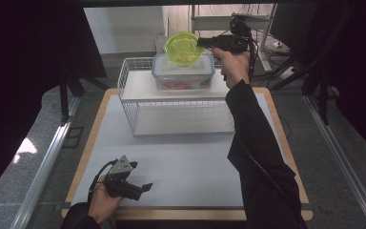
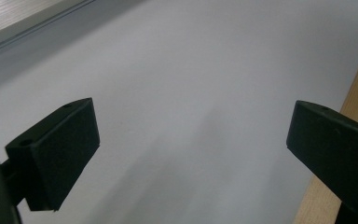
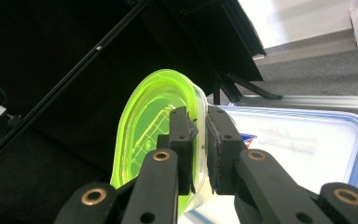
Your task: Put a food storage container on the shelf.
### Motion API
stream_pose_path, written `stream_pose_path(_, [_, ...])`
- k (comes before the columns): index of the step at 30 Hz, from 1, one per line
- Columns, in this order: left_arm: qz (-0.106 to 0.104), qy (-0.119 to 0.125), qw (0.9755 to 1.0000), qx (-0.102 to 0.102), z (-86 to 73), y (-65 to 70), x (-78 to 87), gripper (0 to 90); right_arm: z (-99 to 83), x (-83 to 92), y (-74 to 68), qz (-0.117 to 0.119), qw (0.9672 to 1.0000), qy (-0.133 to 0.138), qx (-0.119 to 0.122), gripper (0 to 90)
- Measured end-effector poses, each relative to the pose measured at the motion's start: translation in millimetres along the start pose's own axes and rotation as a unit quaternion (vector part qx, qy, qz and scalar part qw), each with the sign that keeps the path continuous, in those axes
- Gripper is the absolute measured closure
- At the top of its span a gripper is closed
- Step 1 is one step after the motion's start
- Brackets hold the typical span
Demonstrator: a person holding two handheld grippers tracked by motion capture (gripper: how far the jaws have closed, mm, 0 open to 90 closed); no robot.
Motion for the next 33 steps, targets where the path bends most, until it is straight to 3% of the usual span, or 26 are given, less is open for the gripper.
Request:
stream_pose_path(3, [-0.003, 0.000, 1.0000, -0.001, -0.1, 0.3, 0.1, 2.3, 0.5, -8.9, 8.4, -0.010, 0.9998, -0.006, -0.015, 81.9])
stream_pose_path(7, [-0.006, -0.002, 1.0000, -0.001, -0.4, 0.6, -0.4, 2.3, 2.5, -12.1, 13.6, -0.003, 0.9994, -0.003, -0.034, 81.1])
stream_pose_path(19, [-0.010, -0.006, 0.9999, -0.002, -1.0, 1.9, -2.2, 2.3, 6.9, -21.1, 23.2, -0.053, 0.9977, 0.013, -0.041, 73.1])
stream_pose_path(27, [-0.011, -0.009, 0.9999, -0.004, -1.4, 2.6, -2.9, 2.3, 5.9, -24.3, 24.4, -0.057, 0.9976, 0.016, -0.037, 68.7])
stream_pose_path(29, [-0.011, -0.009, 0.9999, -0.003, -1.4, 2.5, -2.8, 2.3, 5.8, -22.7, 25.4, -0.071, 0.9970, 0.019, -0.025, 61.9])
stream_pose_path(33, [-0.011, -0.010, 0.9999, -0.005, -1.7, 2.1, -2.2, 2.3, 6.1, -18.9, 25.1, -0.071, 0.9969, 0.029, -0.014, 50.0])
Point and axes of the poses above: each handheld gripper's, and its own axes: x roughly backward along the jaws, z roughly out of its top, y roughly to its right, the point moved 8 cm from there along -x, roughly forward along the jaws, and after that the axes turned 10 degrees about -y, right-handed, at the moved point
